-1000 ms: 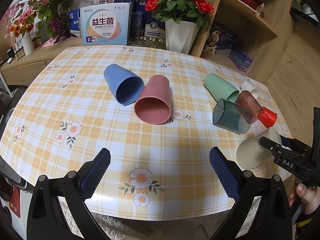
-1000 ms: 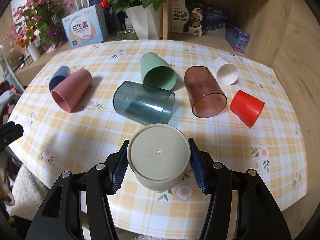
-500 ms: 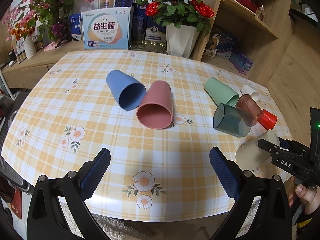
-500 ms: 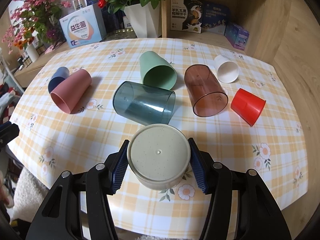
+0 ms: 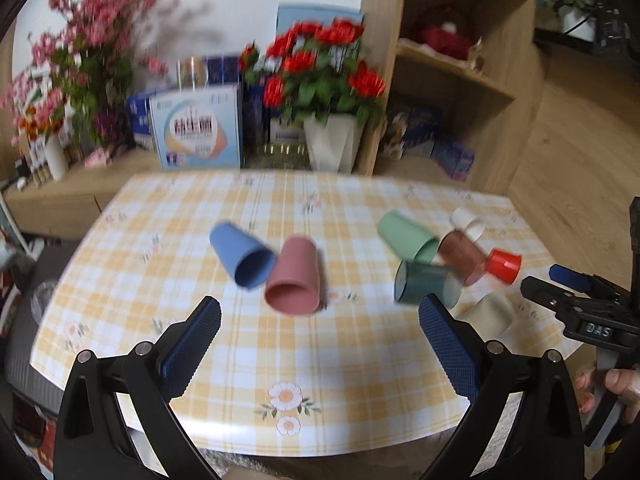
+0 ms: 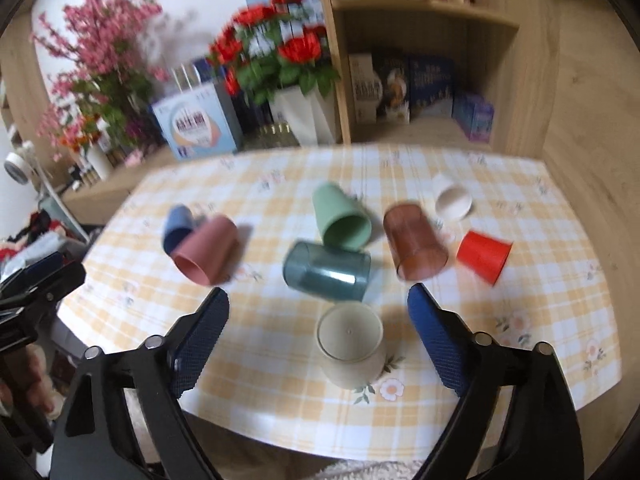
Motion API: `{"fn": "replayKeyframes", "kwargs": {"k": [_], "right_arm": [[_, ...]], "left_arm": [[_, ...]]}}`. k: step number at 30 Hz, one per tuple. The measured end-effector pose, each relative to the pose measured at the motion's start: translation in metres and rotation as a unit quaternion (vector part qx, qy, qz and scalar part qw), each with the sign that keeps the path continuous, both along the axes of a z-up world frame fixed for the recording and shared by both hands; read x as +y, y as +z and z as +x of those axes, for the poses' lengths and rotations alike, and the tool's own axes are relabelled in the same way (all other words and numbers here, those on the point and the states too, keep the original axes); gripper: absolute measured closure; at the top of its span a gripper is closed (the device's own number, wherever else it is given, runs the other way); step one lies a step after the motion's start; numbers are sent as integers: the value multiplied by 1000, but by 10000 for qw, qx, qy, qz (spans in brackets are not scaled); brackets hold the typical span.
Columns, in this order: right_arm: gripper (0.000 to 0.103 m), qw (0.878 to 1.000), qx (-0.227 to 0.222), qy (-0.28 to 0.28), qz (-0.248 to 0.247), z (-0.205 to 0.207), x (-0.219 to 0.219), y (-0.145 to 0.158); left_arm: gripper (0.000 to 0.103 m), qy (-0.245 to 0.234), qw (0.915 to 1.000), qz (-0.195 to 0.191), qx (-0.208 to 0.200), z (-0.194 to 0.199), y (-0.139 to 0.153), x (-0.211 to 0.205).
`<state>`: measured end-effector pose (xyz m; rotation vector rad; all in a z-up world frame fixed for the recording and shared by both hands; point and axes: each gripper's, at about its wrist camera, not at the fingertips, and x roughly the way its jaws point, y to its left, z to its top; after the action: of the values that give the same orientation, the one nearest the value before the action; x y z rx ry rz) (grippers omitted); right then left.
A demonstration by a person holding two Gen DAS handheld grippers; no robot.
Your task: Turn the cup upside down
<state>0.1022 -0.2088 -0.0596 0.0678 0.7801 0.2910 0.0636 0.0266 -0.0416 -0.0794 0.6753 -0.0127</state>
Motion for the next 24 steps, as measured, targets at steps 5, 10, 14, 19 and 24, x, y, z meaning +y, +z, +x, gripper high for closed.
{"fn": "replayKeyframes", "kwargs": {"k": [5,10,14,19,24], "right_arm": [[15,9987,-486,-160,22,-30,-6,40],[15,9946,-1003,-276,-27,-57,-13,72],[15,9928,-1148,-329,31,-70,-19,86],[15,9917,-1221,-399,9,-75,-23,92],[15,9912,-1246,-443,7,-78,-24,94]], "left_arm": [[6,-47,9987,123,-490,-22,34,-7],[6,30,9960,273,-854,-42,56,-13],[6,14,9945,345,-990,-52,63,-18],[6,-6,9940,286,-1052,-57,67,-20],[6,22,9939,294,-1063,-58,70,-20]]}}
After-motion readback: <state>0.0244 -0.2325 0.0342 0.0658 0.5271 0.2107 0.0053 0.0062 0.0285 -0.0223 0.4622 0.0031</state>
